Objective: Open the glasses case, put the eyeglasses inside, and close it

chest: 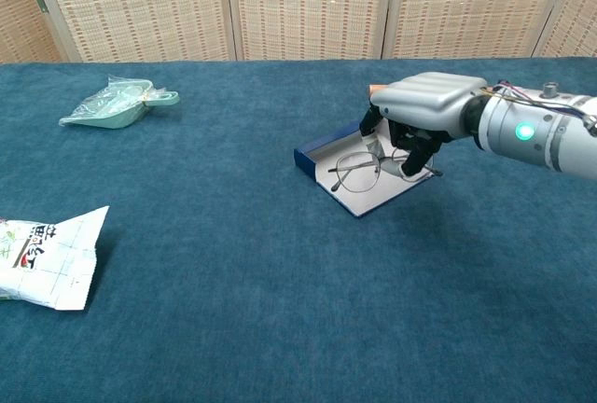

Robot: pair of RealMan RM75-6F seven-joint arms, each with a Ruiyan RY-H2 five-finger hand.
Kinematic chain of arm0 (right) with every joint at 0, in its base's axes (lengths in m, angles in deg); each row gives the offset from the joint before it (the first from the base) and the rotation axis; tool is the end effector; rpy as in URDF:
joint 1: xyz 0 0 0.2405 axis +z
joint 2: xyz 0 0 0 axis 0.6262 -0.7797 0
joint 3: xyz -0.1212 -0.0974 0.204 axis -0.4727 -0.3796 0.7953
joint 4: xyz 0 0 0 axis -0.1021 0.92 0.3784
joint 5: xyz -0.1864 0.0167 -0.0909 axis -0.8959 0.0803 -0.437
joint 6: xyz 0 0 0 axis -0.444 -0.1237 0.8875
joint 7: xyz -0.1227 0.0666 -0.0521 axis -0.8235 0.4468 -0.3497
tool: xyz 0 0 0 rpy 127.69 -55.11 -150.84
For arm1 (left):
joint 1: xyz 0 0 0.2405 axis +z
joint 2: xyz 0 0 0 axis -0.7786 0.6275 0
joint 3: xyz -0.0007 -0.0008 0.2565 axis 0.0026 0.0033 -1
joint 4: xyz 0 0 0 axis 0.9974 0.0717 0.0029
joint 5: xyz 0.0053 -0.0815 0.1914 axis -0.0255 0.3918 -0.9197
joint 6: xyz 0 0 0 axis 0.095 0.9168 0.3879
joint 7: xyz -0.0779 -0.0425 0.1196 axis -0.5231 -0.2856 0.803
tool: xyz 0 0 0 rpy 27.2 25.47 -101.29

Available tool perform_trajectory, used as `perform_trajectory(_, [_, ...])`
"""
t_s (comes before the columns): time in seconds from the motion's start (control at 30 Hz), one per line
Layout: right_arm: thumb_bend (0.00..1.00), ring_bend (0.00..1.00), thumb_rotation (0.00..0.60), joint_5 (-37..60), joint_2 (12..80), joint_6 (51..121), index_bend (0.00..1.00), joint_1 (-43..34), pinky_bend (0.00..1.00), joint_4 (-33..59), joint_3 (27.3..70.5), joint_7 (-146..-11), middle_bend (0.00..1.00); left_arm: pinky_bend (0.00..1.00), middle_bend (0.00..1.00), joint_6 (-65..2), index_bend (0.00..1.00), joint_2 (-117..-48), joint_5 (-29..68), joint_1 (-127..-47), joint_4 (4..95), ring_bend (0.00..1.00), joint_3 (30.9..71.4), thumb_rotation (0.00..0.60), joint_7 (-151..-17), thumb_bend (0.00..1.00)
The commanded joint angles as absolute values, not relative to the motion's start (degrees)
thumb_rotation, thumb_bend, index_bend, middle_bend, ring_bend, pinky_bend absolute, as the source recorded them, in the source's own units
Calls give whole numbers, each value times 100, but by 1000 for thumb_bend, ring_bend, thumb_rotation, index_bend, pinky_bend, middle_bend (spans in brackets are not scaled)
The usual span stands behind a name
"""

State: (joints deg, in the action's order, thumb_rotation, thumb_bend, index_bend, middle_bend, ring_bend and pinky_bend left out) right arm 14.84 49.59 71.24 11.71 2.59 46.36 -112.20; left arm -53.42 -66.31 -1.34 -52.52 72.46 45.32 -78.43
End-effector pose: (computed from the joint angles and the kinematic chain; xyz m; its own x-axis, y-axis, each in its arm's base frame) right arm -0.1209 -0.3613 -0.0241 0.6844 -0.2036 0.7001 -0.6791 -0.5276 0.5104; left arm -0.3158 0.1637 0.1484 0.3998 0.0226 0.9163 0.9100 0.1099 -0.3997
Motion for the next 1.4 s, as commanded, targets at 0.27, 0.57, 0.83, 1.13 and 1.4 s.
perform_trajectory(0.27, [383,1000,600,827,5350,6488,600,1632,1000,1571,4688,-10519,1000,190,119,-5365,236,-6598,-90,-5216,7286,105,4529,600,-7793,199])
perform_trajectory(0.57, [374,1000,600,583,5873,6322,595,1735,1000,2451,4616,-10162,1000,190,119,-5335,236,-6607,-69,-5213,7272,105,4523,600,-7795,200])
perform_trajectory(0.83, [345,1000,600,727,6110,6418,342,1718,1000,2755,4721,-10223,1000,190,119,-5334,236,-6615,-47,-5193,7207,105,4523,600,-7859,200])
perform_trajectory(1.13, [309,1000,600,775,6030,6757,73,1547,1000,2493,4835,-10172,1000,190,119,-5306,236,-6635,-48,-5191,7140,105,4517,600,-7921,200])
perform_trajectory(1.4, [273,1000,600,877,6102,6725,3,1541,1000,2361,4806,-10405,1000,190,119,-5287,236,-6652,-63,-5200,7125,105,4512,600,-7934,199])
